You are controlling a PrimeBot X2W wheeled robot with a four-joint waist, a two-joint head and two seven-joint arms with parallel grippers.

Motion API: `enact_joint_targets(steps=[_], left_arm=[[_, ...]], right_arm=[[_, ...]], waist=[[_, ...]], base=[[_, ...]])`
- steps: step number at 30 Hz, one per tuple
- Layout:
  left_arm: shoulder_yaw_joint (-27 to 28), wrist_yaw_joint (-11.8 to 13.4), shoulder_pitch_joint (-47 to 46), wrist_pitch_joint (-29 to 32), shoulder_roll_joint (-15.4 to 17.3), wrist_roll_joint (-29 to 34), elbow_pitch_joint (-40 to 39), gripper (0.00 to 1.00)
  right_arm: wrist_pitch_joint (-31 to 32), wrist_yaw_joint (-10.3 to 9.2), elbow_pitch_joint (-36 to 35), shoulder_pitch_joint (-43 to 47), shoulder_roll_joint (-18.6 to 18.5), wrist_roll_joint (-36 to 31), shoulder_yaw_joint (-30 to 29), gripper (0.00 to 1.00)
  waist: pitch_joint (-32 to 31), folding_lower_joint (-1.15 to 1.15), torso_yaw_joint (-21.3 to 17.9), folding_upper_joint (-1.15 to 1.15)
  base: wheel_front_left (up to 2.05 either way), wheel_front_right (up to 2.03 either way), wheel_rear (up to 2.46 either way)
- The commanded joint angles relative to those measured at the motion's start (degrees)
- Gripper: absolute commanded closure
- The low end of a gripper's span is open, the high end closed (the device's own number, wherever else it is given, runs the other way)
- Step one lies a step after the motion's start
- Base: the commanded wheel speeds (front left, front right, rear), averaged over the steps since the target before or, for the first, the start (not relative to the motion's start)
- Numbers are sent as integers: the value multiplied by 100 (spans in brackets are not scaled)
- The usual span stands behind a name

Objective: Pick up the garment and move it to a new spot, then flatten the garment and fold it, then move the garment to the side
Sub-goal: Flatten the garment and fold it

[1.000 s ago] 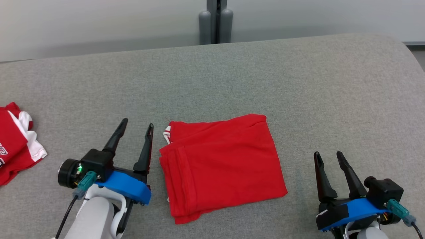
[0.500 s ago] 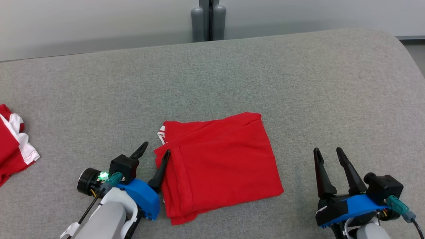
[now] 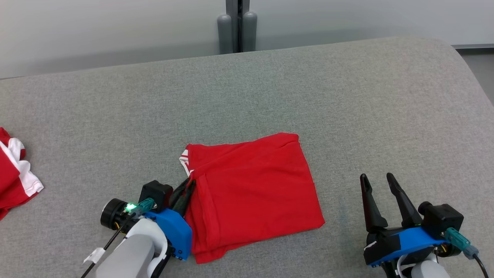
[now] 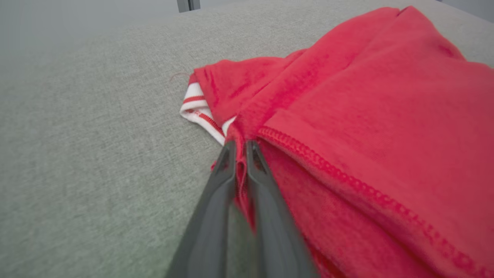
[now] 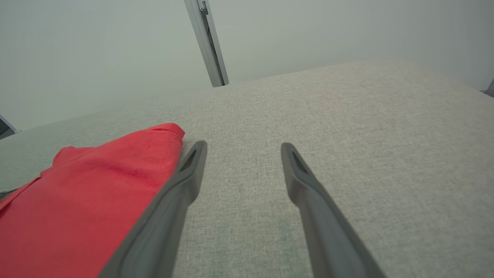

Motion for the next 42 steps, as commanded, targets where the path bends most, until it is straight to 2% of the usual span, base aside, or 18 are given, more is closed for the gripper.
enact_joint_targets(steps=[1,7,14,18,19,20,21,27,42], left_arm=[[-43,-8,-105,-16,-6,-51,35,100],[-117,-8,-304,-16,41,-276,-125,100],[303,-7,-349,-16,147,-102,-651,100],[416,-7,-221,-16,139,-16,-586,100],[452,-7,-206,-16,132,3,-565,97],[496,-7,-182,-16,124,31,-550,18],[565,-7,-172,-16,117,57,-547,0],[1085,-8,74,-16,46,383,-889,0],[3505,221,2126,-16,-290,1790,-3359,0]], right_arm=[[-20,1,7,-32,-11,-32,5,0],[-20,1,1,-20,-11,-42,-17,0],[-20,1,-23,41,-11,1,-47,0],[-20,1,-15,43,-11,33,-10,0],[-20,1,-7,41,-11,39,-7,0],[-20,1,2,41,-11,38,-9,0],[-20,1,7,49,-11,43,-14,0],[-20,1,-1,102,-10,35,-65,0],[-20,1,-73,315,-11,40,-111,0]], waist=[[-2,1,-6,-1],[-28,1,-3,-1],[-62,1,56,-1],[-91,1,30,-1],[-98,1,22,-1],[-110,1,16,-1],[-122,1,13,-1],[-216,1,75,-1],[-656,1,468,-1]], base=[[0,0,0],[0,0,0],[0,0,0],[0,0,0],[0,0,0],[0,0,0],[0,0,0],[0,0,0],[0,0,0]])
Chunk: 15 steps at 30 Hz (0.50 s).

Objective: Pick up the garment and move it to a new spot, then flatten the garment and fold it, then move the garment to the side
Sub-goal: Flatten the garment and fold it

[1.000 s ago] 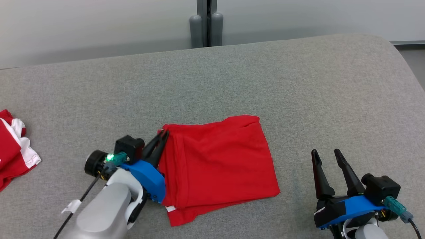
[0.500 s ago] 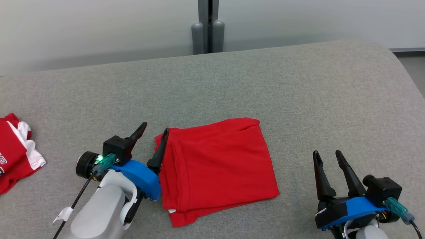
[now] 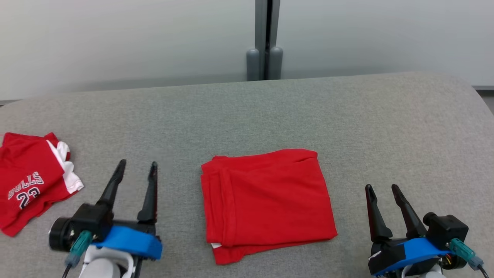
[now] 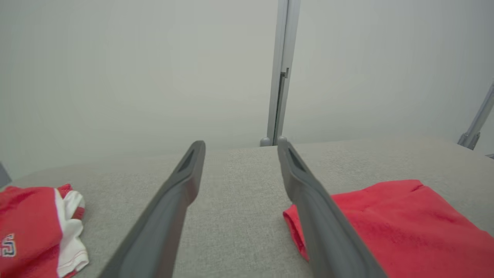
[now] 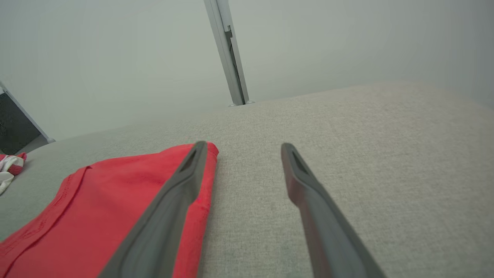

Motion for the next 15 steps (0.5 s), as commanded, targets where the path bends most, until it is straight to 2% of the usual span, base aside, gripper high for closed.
enact_joint_targets(steps=[1,8,15], left_arm=[[159,13,154,-16,-13,121,-136,0],[734,-21,819,-15,-178,585,-573,0],[975,-40,1165,-16,-358,848,-698,0]], right_arm=[[-20,2,-36,73,-11,-20,-14,0],[-20,2,-189,217,-11,-115,-51,0],[-20,1,-450,283,-12,-339,-11,0]], waist=[[-33,1,43,1],[-306,1,246,1],[-529,1,314,1]], base=[[0,0,0],[0,0,0],[0,0,0]])
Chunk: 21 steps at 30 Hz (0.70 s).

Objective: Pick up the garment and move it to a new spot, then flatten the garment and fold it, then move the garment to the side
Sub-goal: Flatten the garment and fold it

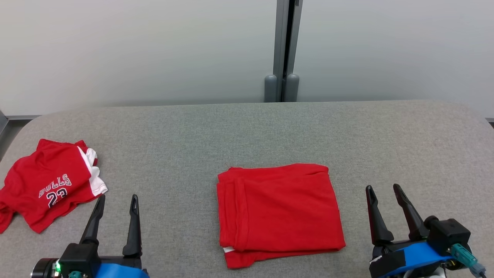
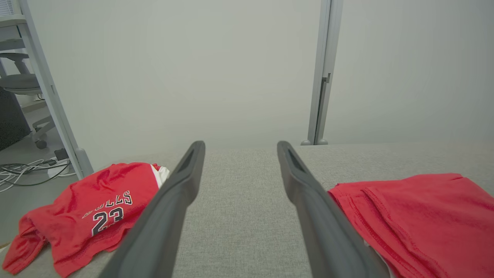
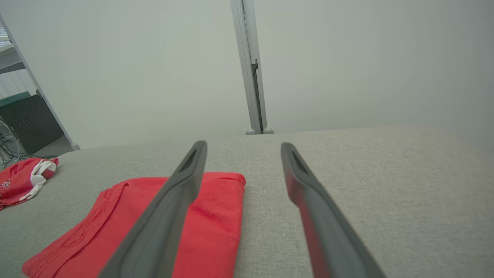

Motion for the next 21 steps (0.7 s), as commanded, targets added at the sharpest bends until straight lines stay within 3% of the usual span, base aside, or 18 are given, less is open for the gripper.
enact_joint_targets(steps=[1,21], left_arm=[[51,-2,72,-16,-14,58,-15,0],[169,45,223,-16,-126,333,104,0]], right_arm=[[-20,1,-73,60,-13,-37,5,0],[-19,1,-183,245,-13,-134,5,0]], waist=[[-23,1,-5,1],[-103,1,30,1]], base=[[0,0,0],[0,0,0]])
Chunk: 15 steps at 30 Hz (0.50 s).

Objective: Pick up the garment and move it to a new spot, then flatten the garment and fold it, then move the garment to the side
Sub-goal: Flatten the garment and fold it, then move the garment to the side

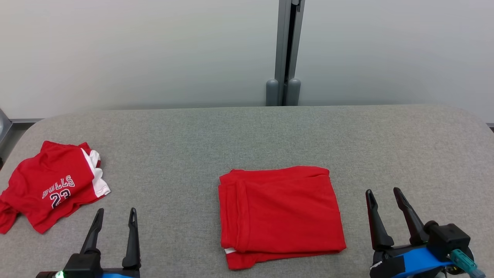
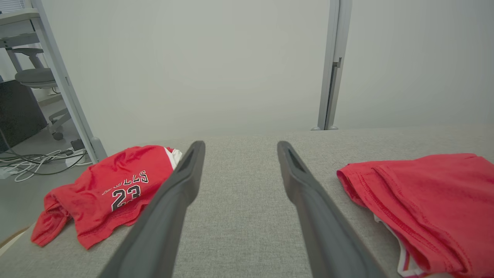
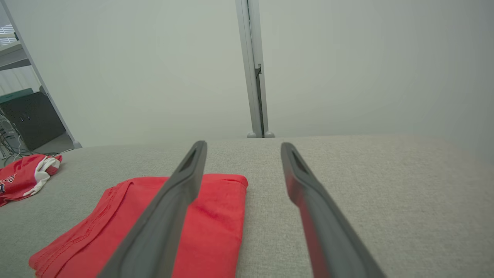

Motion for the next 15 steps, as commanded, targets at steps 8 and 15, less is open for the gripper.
enact_joint_targets(steps=[8,15], left_arm=[[91,6,-68,-16,-14,29,-65,0],[114,1,-26,-16,-37,81,-106,0]], right_arm=[[-19,1,79,79,-13,11,5,0],[-19,1,110,85,-13,30,-15,0]], waist=[[2,0,-23,0],[-9,0,-11,0]], base=[[0,0,0],[0,0,0]])
